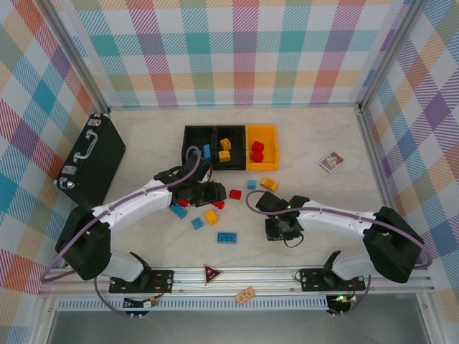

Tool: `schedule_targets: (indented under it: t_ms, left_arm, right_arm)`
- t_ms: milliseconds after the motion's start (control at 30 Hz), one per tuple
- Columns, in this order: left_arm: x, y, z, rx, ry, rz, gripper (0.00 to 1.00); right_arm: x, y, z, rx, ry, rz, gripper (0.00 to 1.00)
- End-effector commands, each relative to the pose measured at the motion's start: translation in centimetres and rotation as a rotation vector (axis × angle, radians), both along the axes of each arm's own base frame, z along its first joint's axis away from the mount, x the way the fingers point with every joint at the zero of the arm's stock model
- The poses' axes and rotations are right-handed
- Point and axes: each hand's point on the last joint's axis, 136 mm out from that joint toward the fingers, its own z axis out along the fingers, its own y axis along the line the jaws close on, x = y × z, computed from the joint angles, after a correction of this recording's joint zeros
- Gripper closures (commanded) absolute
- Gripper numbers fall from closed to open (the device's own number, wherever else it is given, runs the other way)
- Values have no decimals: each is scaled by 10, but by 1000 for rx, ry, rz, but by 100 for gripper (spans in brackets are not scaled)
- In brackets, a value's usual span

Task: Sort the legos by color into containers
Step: Pick up the lego from the bottom-center of the table, then place the lego in the container.

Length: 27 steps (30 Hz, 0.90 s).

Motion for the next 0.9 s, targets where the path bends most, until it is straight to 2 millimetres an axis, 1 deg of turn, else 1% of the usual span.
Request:
schedule_targets:
  t_ms: [0, 100, 267, 367, 533, 633, 700, 867]
  left_arm:
    - [-4, 1, 8, -13, -26, 16, 48]
    - [-6, 5, 10, -16, -34, 35, 48]
    - [-10, 12, 15, -23, -53, 65, 48]
    - [-12, 17, 17, -27, -63, 83, 48]
    - [-18, 20, 18, -40, -63, 98, 48]
    - [-19, 19, 19, -51, -64, 104, 48]
    - [-21, 19, 19, -53, -64, 106, 48]
    - [-23, 17, 20, -58, -70, 107, 48]
  right_arm:
    - [12, 7, 21, 11, -57, 10, 72]
    - [25, 13, 38, 31, -105, 17, 73]
    - [56, 22, 66, 76, -172, 23, 73]
    - [78, 26, 81, 104, -201, 21, 73]
    - [123, 26, 100, 105, -237, 13, 72]
    - [149, 25, 109, 97, -253, 1, 72]
    - [168, 23, 111, 86, -260, -12, 72]
    - [212, 18, 110, 46, -264, -42, 72]
